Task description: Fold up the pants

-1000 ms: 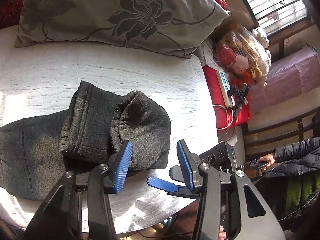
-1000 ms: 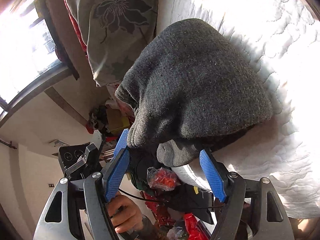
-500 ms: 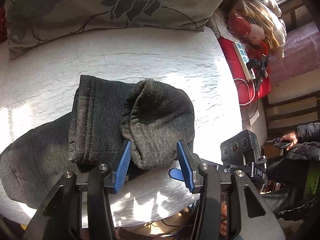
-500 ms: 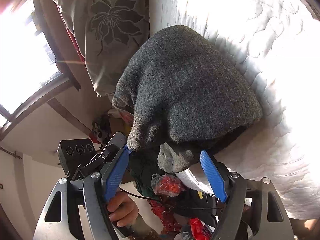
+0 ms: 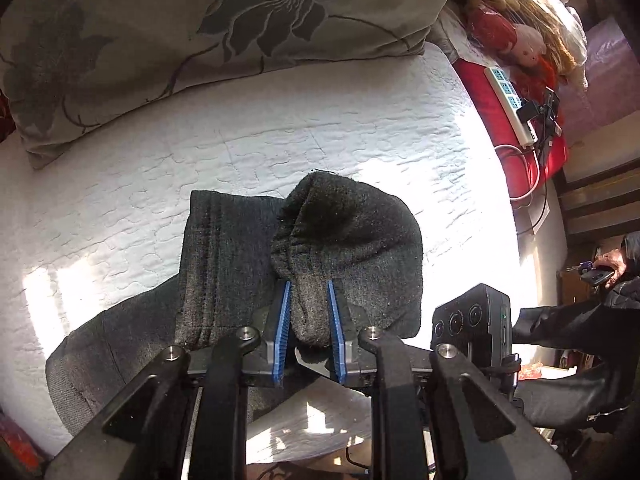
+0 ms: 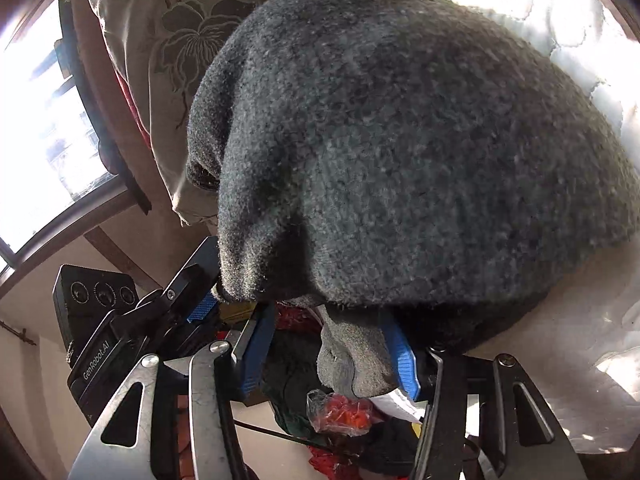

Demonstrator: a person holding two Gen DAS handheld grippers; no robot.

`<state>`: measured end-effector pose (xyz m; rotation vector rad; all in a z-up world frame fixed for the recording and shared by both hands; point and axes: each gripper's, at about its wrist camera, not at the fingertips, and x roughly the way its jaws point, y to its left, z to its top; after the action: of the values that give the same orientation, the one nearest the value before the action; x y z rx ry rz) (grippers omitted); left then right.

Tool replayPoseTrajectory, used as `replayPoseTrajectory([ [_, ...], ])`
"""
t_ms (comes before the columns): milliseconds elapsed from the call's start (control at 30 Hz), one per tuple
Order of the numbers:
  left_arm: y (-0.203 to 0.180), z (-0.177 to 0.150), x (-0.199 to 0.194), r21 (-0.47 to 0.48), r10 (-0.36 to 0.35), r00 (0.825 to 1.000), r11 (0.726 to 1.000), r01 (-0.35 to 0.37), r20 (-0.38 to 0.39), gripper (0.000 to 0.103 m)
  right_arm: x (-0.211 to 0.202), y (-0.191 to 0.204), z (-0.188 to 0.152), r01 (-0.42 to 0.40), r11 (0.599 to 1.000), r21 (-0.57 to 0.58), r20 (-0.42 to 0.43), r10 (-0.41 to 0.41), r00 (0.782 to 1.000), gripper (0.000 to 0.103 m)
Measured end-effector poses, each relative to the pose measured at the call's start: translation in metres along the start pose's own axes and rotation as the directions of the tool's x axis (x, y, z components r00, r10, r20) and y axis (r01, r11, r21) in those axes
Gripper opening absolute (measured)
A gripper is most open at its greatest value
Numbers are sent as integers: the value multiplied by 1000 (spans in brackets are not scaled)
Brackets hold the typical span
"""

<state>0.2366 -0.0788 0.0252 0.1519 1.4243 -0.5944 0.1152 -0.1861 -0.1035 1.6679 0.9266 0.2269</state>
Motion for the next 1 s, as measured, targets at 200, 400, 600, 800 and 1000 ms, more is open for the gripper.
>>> replayPoseTrajectory([
  [200,3,5,3,-24,-18,1000,1000,19,14,18,9,-3,5,2,999,39,122,-7,993,40],
  [400,8,8,14,-86,-7,999,996,11,45,14,6,4,12,37,999,5,101,-38,994,11],
  [600,15,-17,-9,-167,-28,995,985,44,97,0,-60,32,14,110,985,-133,223,-78,972,10],
  [800,0,-31,-1,-187,-96,987,975,119,127,0,-109,25,43,169,975,-144,255,-128,958,10],
  [1000,-45,-27,-1,-35,-34,995,999,38,89,1,-103,9,58,29,997,-69,182,-16,983,11],
])
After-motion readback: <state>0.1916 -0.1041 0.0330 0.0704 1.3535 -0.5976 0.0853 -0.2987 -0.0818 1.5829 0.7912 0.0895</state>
